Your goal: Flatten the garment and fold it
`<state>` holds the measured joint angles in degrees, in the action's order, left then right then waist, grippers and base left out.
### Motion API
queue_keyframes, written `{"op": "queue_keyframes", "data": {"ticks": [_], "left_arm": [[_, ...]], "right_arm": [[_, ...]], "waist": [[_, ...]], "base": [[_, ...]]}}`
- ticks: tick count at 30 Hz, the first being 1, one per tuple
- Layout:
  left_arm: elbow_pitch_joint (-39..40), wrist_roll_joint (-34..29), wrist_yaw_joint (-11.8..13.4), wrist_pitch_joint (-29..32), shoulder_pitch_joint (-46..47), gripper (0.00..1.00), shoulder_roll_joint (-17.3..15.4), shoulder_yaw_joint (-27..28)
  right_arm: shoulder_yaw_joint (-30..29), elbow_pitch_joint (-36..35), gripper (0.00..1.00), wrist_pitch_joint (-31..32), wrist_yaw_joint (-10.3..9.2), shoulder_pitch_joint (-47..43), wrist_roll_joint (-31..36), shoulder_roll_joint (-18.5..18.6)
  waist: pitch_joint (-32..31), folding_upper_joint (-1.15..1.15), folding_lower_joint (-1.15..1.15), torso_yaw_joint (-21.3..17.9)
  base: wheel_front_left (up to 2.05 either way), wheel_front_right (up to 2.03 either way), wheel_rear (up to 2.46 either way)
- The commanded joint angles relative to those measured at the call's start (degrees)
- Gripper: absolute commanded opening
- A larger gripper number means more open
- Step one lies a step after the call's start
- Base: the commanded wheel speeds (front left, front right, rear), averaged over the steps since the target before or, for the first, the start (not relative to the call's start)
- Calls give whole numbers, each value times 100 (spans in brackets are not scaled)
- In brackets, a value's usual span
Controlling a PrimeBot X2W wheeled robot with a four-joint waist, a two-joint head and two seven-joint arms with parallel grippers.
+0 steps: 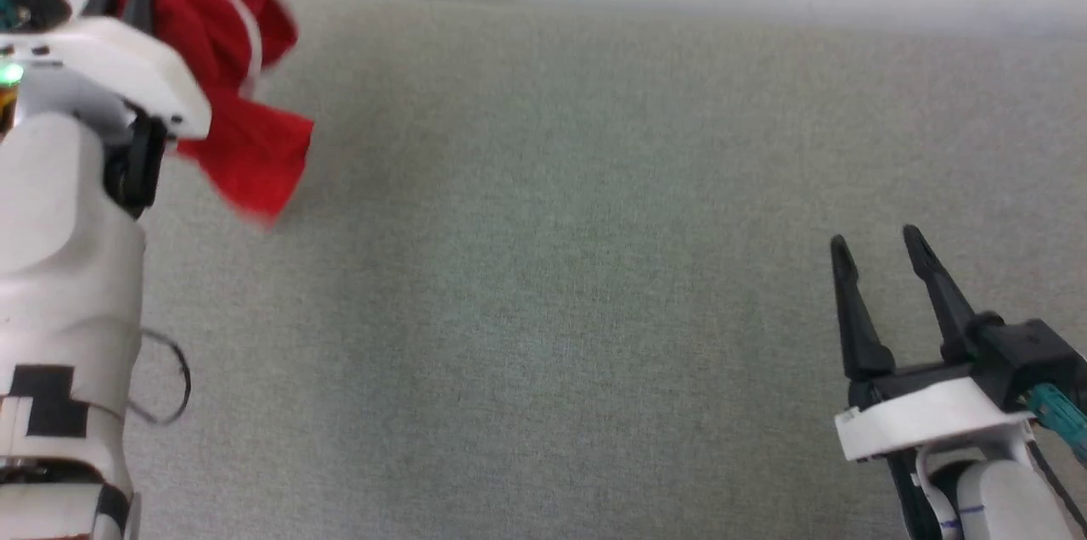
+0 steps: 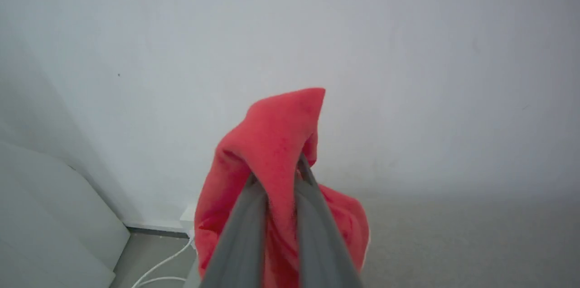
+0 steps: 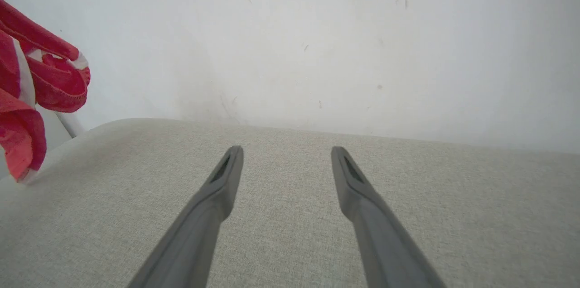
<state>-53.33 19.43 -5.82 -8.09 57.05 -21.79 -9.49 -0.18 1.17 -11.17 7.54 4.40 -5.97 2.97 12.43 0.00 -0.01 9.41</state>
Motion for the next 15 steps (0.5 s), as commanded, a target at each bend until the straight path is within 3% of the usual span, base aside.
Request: {"op": "queue_keyframes", "data": {"ticks": [1,8,15], "left_arm": [[94,-105,62,-240,128,0,56,-62],[1050,-455,304,-684,182,0,418,-229],[2482,-467,352,-689,-531,0,1216,-136]], "right_arm": [[-54,13,100,-30,-5,-69,-46,-9],[-269,0,100,-22,-5,-209,-156,-9],[-535,-83,100,30,-5,-286,-157,-9]], "waist": [[-303,0,1,-20],[-575,0,1,-448],[-629,0,1,-1144]], "base": [[0,0,0],[0,0,0],[0,0,0]]}}
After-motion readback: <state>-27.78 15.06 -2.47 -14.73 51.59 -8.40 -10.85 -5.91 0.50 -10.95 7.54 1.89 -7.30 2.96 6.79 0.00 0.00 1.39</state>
